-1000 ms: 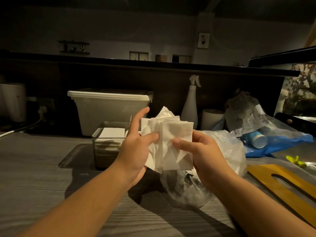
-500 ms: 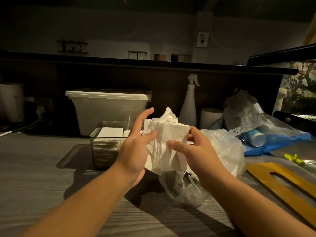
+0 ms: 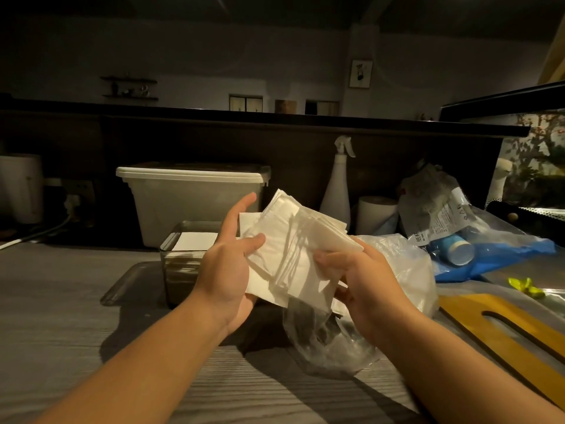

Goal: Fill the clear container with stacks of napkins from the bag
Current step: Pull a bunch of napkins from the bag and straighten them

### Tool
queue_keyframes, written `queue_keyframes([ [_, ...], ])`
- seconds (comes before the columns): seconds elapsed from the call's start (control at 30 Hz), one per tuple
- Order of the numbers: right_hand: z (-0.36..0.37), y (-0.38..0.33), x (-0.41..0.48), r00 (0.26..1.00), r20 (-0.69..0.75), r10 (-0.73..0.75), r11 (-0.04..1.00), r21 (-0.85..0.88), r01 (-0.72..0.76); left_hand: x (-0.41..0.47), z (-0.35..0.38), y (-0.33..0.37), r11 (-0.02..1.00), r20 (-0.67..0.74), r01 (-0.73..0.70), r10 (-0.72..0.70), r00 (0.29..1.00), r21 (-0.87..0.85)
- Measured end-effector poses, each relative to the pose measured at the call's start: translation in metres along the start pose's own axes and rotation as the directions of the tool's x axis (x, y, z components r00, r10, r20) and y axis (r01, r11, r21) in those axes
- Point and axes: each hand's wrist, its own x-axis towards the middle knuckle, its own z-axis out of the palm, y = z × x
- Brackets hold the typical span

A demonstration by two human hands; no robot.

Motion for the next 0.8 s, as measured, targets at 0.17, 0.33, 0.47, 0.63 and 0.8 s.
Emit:
queue_keyframes([
  [0.17,-0.003,-0.002,0.003,0.990,0.076,0.118,0.949,0.284,-0.135,-0.002,0.001,0.003,1.000,-0.012,-0.014,0.014,1.000,0.008],
  [0.33,0.004,0.001,0.000,0.983,0.133,0.125,0.936,0.312,-0.161,-0.004,0.003,-0.002,1.000,0.043,-0.006,0.006,0.999,-0.005],
  [0.47,0.008,0.004,0.000,0.986,0.077,0.149,0.925,0.343,-0.167,-0.005,0.005,-0.006,0.999,0.134,0.004,0.002,0.991,-0.040],
  [0.63,0.008,0.003,-0.003,0.980,0.086,0.182,0.908,0.369,-0.201,-0.002,0.003,-0.007,0.999,0.173,0.027,-0.021,0.985,-0.031],
  [0.8,0.004,0.004,0.002,0.969,0.106,0.221,0.883,0.400,-0.245,-0.001,0.002,-0.007,1.000,0.176,0.016,-0.013,0.984,-0.012],
])
